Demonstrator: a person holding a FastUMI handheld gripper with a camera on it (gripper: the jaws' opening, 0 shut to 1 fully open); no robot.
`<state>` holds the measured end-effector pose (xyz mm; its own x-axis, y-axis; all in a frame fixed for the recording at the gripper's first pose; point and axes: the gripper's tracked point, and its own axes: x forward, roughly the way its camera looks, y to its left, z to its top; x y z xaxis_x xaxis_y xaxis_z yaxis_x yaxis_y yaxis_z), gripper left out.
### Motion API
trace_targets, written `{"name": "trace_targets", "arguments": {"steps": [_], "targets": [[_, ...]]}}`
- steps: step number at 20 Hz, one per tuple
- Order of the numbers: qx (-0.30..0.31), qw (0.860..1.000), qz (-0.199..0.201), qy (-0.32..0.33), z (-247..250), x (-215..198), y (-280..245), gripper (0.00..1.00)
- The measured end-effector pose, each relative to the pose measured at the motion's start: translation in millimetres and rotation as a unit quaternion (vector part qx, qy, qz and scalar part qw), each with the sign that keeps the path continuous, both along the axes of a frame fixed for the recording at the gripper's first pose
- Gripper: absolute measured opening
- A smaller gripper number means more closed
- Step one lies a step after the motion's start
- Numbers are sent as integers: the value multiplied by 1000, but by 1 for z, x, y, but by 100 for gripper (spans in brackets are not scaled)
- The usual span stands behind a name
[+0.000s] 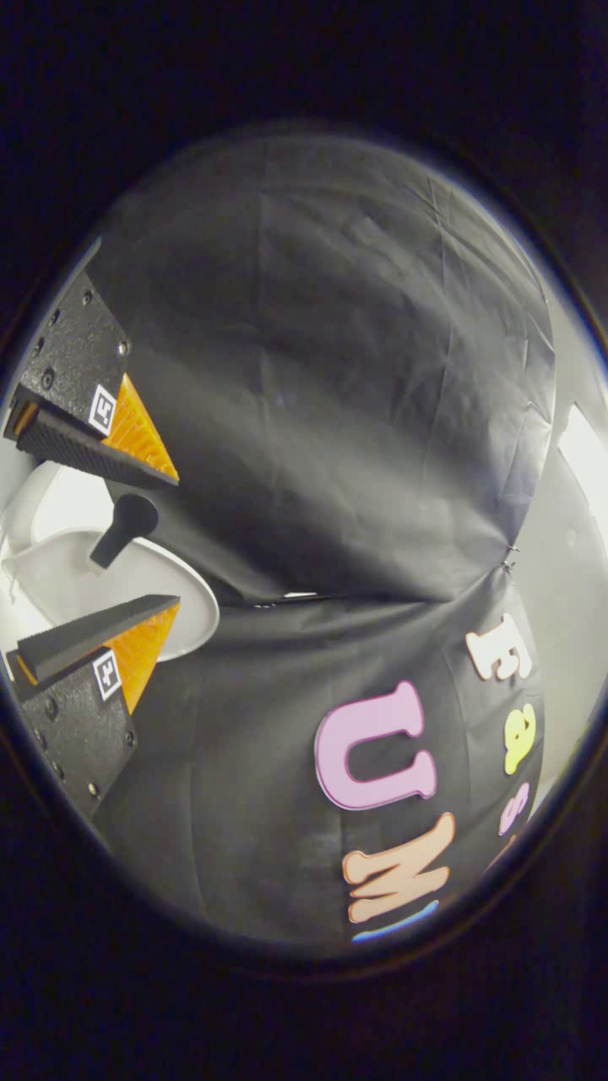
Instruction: Open the toilet lid.
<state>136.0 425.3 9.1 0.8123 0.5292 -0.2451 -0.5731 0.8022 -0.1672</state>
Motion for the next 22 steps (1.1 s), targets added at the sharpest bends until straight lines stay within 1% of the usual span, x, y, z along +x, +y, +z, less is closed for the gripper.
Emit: {"name": "trace_targets", "arguments": {"steps": [2, 4, 6, 10, 12, 14, 17, 19, 22], "targets": [[7, 1000, -10, -26, 21, -4, -23, 77], [12, 998, -28, -51, 42, -8, -52, 77], [14, 996, -56, -70, 59, -10, -89, 77], [24, 991, -92, -95, 81, -20, -166, 77], [28, 986, -124, -104, 91, -23, -211, 78], [23, 982, -151, -109, 94, -30, -252, 78], [7, 977, -181, -110, 92, -46, -311, 78], [-9, 974, -200, -106, 88, -56, -353, 78], [-19, 966, -240, -95, 78, -75, -419, 79]]}}
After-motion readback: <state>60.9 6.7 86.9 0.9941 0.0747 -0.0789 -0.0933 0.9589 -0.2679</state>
